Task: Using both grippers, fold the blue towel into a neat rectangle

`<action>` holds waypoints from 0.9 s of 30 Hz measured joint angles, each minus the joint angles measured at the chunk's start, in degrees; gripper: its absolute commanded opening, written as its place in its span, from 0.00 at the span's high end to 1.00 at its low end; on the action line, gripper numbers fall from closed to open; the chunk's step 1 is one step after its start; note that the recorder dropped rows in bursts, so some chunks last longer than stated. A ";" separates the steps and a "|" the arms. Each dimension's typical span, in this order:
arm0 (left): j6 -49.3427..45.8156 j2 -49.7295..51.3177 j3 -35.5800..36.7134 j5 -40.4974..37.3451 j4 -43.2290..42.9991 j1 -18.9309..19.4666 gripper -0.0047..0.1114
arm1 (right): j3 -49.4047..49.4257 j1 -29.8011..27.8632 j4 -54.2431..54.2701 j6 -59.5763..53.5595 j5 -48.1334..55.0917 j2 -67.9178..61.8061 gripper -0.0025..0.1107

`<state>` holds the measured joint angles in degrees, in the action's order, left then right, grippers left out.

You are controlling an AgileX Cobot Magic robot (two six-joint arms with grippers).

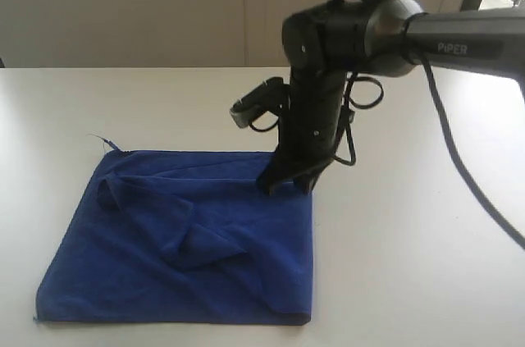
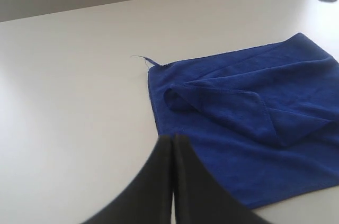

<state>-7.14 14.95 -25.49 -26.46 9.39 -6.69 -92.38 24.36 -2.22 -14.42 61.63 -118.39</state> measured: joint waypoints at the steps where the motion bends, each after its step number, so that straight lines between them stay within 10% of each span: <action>1: 0.00 0.00 0.14 0.26 0.14 0.00 0.96 | 2.01 -0.10 0.43 -0.23 -1.06 0.00 0.98; 27: -0.22 0.00 0.27 1.83 1.06 0.00 0.96 | 15.00 -0.10 3.68 -0.62 -22.58 -0.35 0.98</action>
<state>-7.36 14.95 -25.22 -24.63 10.45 -6.69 -77.38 24.26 1.46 -15.04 39.05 -118.75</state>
